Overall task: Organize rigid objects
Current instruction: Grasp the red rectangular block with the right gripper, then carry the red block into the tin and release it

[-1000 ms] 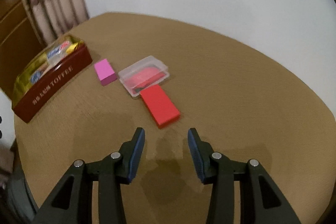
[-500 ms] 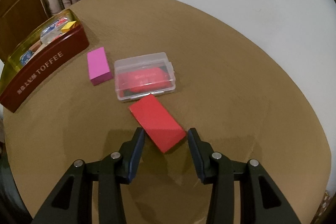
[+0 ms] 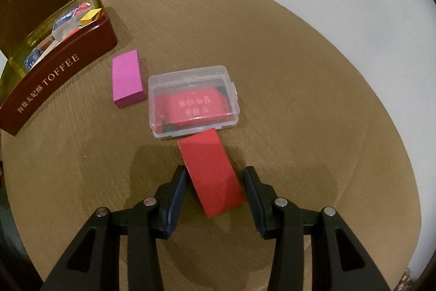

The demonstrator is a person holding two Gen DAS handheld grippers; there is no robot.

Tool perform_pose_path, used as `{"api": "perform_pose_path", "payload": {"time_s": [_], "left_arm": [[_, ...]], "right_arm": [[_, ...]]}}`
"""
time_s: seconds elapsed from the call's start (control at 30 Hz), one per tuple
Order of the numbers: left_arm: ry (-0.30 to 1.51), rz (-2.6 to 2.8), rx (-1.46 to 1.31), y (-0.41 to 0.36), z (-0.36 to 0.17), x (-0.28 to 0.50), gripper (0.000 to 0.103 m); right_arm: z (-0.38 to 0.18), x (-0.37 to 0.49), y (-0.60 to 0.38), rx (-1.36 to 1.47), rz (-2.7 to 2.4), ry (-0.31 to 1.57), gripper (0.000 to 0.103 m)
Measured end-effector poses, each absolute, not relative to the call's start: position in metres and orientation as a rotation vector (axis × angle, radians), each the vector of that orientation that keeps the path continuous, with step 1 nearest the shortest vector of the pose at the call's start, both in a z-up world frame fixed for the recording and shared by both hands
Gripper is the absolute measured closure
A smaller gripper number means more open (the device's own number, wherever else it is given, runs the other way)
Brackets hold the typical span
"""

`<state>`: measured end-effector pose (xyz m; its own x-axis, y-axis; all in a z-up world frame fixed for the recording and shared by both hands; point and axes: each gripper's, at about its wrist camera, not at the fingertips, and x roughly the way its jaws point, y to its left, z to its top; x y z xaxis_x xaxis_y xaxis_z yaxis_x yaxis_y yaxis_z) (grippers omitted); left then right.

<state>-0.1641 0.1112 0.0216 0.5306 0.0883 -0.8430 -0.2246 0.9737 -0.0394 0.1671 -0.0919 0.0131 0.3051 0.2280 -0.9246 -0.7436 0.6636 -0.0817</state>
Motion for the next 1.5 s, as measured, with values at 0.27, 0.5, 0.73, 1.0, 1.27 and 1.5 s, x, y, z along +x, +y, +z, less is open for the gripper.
{"api": "perform_pose_path", "payload": {"time_s": [0.27,0.5,0.73,1.0,1.27,1.5], "left_arm": [[0.968,0.238,-0.126,0.116,0.029,-0.166,0.029],[1.001,0.242,-0.105,0.121,0.026,-0.166,0.028],[1.054,0.249,-0.125,0.131,0.02,-0.163,0.028],[1.087,0.265,-0.143,0.142,0.014,-0.163,0.028],[1.1,0.258,-0.156,0.146,0.013,-0.162,0.028],[1.121,0.251,-0.168,0.148,0.009,-0.16,0.028]], "right_arm": [[0.019,0.14,-0.12,-0.394,0.562,1.096,0.072],[0.074,0.1,-0.12,-0.123,0.657,1.062,0.073],[0.118,0.086,-0.053,0.028,0.8,1.056,0.073],[0.116,0.077,0.034,0.089,0.886,1.105,0.073],[0.078,0.066,0.083,-0.016,0.822,1.158,0.073],[0.06,0.065,0.096,-0.096,0.739,1.147,0.073]]}}
